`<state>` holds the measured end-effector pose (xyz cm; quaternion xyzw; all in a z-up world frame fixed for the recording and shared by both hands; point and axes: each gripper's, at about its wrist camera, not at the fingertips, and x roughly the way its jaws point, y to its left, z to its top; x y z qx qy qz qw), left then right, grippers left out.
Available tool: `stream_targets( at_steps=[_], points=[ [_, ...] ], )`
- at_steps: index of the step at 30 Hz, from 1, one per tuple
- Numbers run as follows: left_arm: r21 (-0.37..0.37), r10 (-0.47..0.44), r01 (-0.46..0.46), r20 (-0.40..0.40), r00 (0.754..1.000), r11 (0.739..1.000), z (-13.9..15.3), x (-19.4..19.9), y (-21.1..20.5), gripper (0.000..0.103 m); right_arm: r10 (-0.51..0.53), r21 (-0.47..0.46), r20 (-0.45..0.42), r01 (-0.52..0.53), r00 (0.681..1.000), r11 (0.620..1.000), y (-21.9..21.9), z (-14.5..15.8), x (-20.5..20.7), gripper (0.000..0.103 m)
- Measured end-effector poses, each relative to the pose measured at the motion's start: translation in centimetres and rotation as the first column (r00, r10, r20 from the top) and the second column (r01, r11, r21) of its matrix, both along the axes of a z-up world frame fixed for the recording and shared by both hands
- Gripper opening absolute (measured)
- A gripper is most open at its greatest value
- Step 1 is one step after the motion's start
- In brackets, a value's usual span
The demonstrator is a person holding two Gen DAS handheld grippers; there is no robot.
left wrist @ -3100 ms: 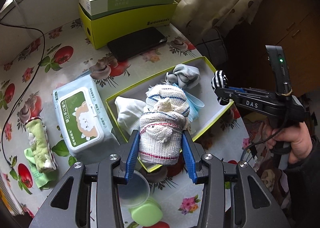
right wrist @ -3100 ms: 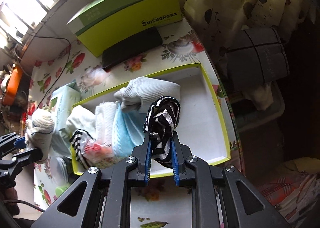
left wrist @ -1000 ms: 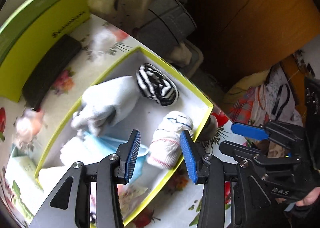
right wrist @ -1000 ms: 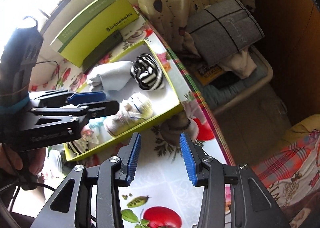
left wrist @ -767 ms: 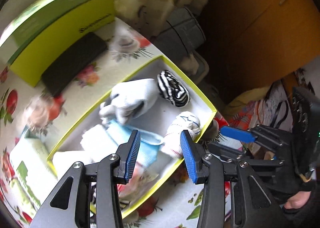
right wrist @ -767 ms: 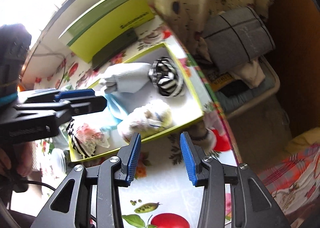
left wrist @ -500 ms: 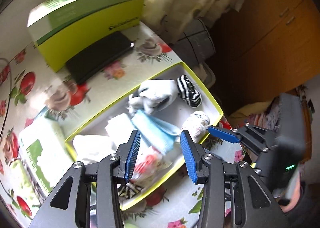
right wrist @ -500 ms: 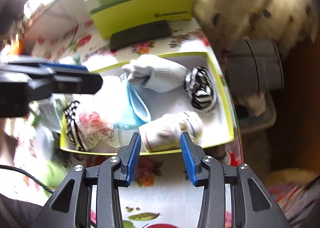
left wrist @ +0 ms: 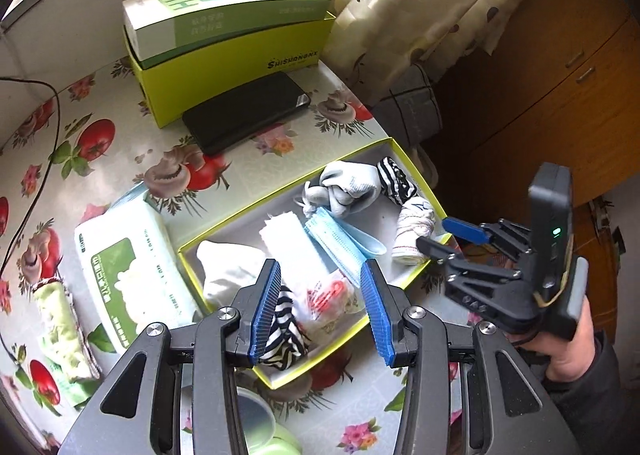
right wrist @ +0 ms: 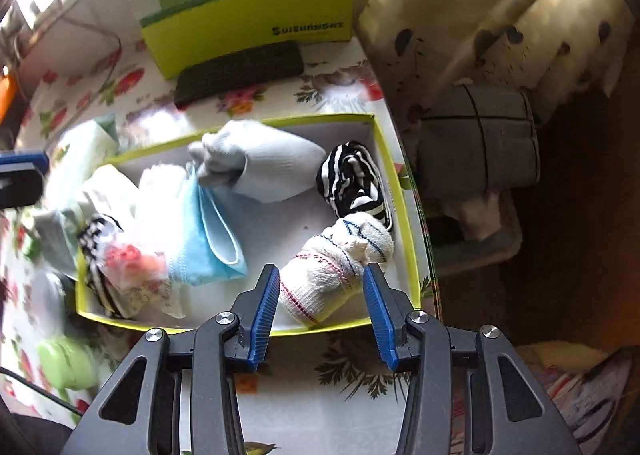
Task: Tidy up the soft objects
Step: 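Withdraw both open tools from the box lid back over the pile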
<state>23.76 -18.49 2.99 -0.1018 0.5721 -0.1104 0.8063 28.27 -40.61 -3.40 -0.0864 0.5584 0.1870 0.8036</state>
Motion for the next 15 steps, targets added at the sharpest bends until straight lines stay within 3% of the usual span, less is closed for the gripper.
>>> stream_targets(
  at_steps=[7, 15],
  points=[
    [-0.01, 0.056, -0.056, -0.001, 0.998, 0.998, 0.4, -1.6, 2.1, 0.043, -0.038, 0.096, -0.013, 0.04, 0.999, 0.995, -0.7, 3.0, -1.0, 0.042],
    [-0.016, 0.133, -0.133, -0.014, 0.991, 0.991, 0.5, -4.3, 4.9, 0.043, 0.037, 0.16, -0.025, -0.032, 0.999, 0.987, 3.2, 5.2, -3.0, 0.043]
  ],
)
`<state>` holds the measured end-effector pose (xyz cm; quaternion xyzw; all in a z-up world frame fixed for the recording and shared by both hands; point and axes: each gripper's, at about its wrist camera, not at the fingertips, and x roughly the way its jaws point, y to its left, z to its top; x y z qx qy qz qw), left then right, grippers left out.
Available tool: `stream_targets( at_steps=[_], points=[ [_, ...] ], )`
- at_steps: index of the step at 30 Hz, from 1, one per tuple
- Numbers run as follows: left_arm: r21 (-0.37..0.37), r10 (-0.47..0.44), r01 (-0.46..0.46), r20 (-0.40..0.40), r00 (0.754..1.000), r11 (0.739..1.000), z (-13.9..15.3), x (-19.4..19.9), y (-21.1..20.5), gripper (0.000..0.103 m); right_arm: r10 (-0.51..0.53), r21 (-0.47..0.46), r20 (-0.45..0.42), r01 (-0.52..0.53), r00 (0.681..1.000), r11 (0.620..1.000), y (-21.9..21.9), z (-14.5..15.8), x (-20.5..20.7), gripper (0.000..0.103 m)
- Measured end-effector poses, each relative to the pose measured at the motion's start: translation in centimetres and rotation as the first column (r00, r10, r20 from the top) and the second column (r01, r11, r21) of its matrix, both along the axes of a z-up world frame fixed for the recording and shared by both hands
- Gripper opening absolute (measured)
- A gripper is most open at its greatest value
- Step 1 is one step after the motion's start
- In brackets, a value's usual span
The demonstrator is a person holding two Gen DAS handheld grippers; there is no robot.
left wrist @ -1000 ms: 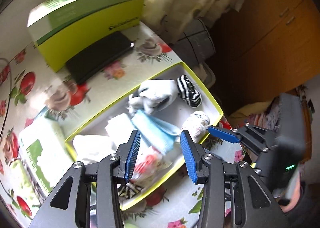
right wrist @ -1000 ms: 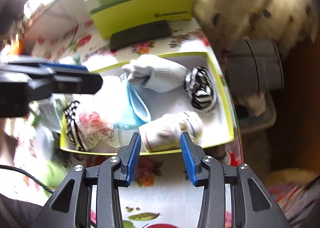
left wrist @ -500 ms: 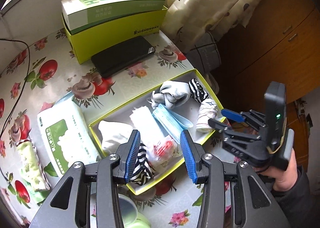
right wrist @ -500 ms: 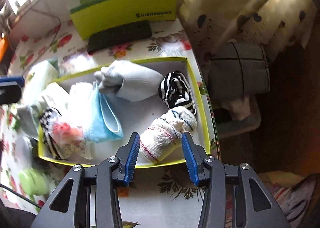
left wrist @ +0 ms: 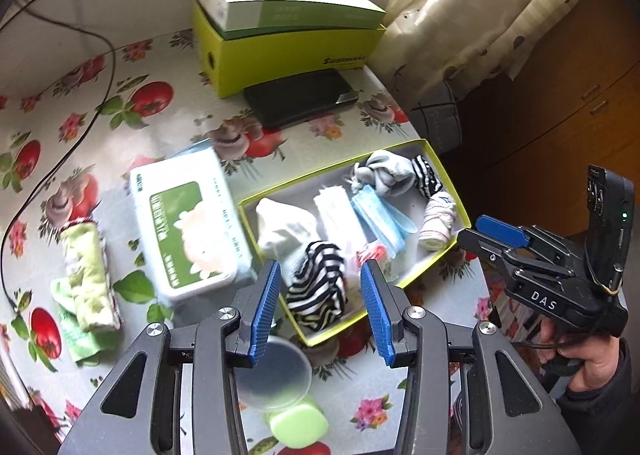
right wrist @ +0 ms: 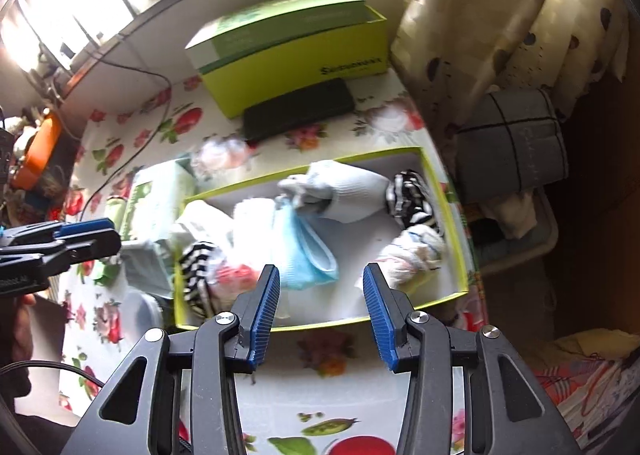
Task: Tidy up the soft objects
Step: 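Withdraw both open tools from the box lid back over the pile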
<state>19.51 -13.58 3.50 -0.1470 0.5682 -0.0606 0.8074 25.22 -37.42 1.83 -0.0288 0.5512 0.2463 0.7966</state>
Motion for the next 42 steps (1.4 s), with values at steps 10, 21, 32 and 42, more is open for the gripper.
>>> stream_targets(
  at_steps=[10, 21, 32, 42],
  points=[
    [0.01, 0.113, -0.114, 0.015, 0.993, 0.993, 0.5, -3.7, 4.0, 0.043, 0.118, 0.041, -0.032, -0.116, 0.993, 0.992, 5.9, 1.1, -2.3, 0.043],
    [0.039, 0.188, -0.188, 0.018, 0.982, 0.981, 0.4, -7.1, 6.9, 0.043, 0.24, 0.034, -0.049, -0.239, 0.97, 0.97, 11.0, 1.8, -4.9, 0.043],
    [0.058, 0.262, -0.263, 0.027, 0.965, 0.963, 0.2, -8.9, 9.7, 0.043, 0.314, 0.036, -0.054, -0.312, 0.948, 0.949, 14.3, 2.4, -6.4, 0.046],
    [0.06, 0.31, -0.31, 0.015, 0.951, 0.949, -0.8, -9.9, 11.7, 0.043, 0.352, 0.03, -0.062, -0.351, 0.934, 0.936, 16.6, 2.4, -6.9, 0.047]
  ],
)
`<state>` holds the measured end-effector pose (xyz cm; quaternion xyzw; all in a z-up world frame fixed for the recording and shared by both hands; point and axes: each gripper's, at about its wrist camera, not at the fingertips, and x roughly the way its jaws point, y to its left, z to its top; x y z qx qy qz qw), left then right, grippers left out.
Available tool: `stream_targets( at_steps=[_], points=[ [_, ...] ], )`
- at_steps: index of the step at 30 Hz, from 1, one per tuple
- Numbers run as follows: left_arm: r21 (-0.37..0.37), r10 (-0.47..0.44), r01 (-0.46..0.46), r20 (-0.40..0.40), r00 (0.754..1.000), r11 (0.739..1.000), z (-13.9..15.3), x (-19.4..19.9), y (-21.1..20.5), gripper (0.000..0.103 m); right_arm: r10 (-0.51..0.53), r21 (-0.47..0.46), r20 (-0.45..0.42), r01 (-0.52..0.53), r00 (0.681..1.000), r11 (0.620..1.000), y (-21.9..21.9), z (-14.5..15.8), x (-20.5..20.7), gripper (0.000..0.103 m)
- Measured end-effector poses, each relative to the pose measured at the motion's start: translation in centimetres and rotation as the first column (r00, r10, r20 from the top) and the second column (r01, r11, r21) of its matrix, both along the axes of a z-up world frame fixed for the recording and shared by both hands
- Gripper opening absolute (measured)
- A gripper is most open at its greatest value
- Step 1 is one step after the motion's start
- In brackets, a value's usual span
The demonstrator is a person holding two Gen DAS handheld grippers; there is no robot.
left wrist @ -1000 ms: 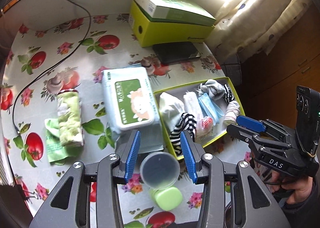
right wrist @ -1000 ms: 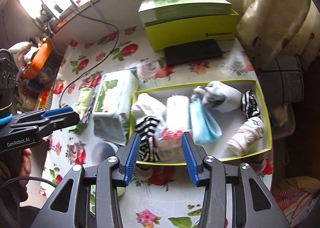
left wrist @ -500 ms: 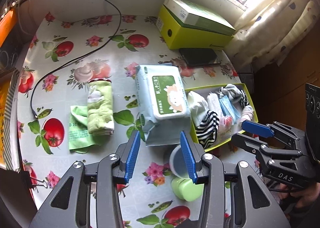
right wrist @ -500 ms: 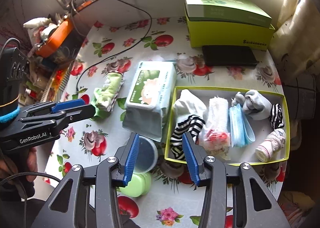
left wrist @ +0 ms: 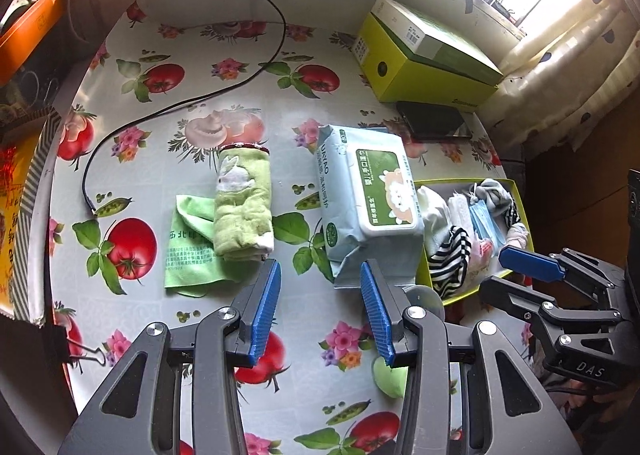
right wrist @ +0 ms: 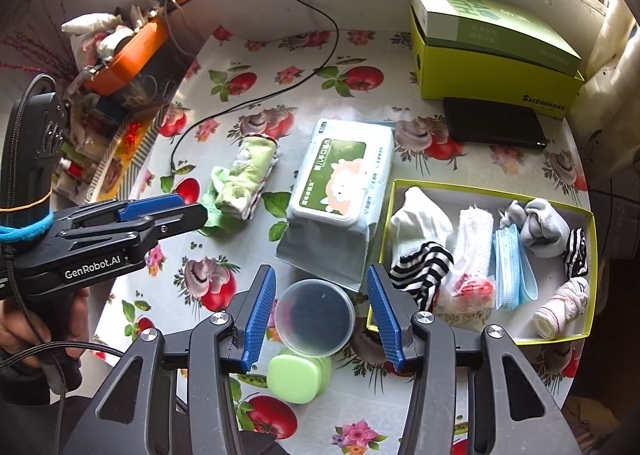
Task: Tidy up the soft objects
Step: 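Withdraw both open tools from the box lid back over the pile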
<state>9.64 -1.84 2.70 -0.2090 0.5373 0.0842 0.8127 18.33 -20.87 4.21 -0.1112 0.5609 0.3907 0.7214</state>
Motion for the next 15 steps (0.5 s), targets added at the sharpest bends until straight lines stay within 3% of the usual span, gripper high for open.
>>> stream_targets(
  at_steps=[15],
  points=[
    [-0.019, 0.112, -0.112, -0.03, 0.993, 0.993, -2.1, -2.2, 4.6, 0.043, 0.065, 0.005, -0.013, -0.065, 0.998, 0.998, 3.6, -0.3, -0.8, 0.047]
  ],
)
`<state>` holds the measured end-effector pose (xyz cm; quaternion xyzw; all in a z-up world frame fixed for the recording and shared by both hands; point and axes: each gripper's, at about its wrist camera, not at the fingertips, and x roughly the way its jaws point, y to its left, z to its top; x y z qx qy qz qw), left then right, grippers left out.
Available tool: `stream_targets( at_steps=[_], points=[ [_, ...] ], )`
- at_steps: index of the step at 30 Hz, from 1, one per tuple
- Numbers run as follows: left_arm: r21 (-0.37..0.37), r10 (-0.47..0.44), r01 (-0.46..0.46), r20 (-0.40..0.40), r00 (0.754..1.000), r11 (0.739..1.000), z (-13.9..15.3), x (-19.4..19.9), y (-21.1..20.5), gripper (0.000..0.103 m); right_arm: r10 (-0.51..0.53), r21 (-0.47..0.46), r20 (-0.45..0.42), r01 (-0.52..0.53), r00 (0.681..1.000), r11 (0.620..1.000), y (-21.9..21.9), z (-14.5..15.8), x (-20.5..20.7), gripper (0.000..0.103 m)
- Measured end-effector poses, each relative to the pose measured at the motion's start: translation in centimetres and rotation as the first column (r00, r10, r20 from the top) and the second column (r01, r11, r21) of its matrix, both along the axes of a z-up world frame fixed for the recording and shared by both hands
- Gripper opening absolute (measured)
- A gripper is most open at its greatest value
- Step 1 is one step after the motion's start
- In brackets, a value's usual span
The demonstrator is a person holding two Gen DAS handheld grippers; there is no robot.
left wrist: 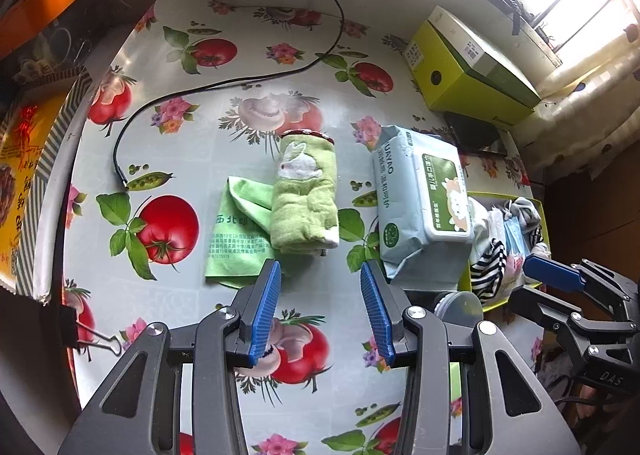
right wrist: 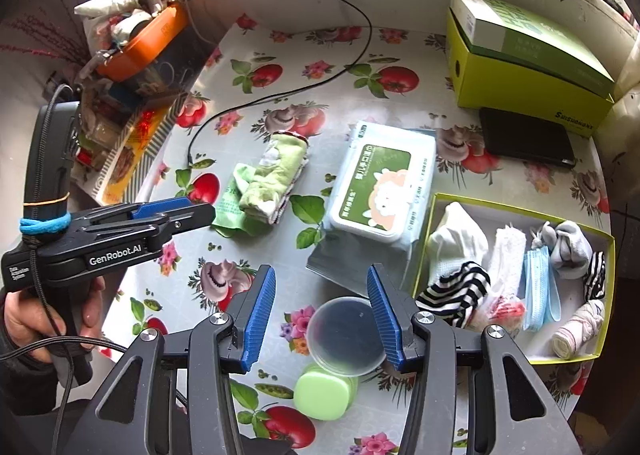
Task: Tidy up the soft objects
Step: 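Withdraw both open tools from the box lid back over the pile, then grasp the green rabbit towel with the right tool while the left tool grasps the cloth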
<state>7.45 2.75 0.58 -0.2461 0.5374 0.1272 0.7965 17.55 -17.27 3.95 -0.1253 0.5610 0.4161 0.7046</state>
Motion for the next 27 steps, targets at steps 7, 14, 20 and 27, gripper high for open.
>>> stream_targets(
  at_steps=[7, 14, 20, 27],
  points=[
    [-0.007, 0.053, -0.053, -0.007, 0.999, 0.999, -0.9, -1.0, 2.1, 0.043, 0.036, 0.001, 0.0, -0.036, 0.999, 0.999, 2.5, 0.0, -0.1, 0.047],
    [0.0, 0.093, -0.093, -0.026, 0.995, 0.996, -1.8, -1.9, 3.7, 0.043, 0.085, -0.009, -0.013, -0.085, 0.996, 0.996, 6.4, -1.1, 0.0, 0.053],
    [0.0, 0.138, -0.138, -0.032, 0.99, 0.99, -2.3, -2.9, 5.2, 0.043, 0.106, -0.014, -0.046, -0.107, 0.993, 0.994, 9.8, -2.7, 0.5, 0.056],
    [0.011, 0.182, -0.182, -0.043, 0.982, 0.983, -3.1, -4.1, 7.0, 0.043, 0.143, -0.034, -0.102, -0.147, 0.984, 0.989, 13.4, -5.4, 0.9, 0.056]
  ],
)
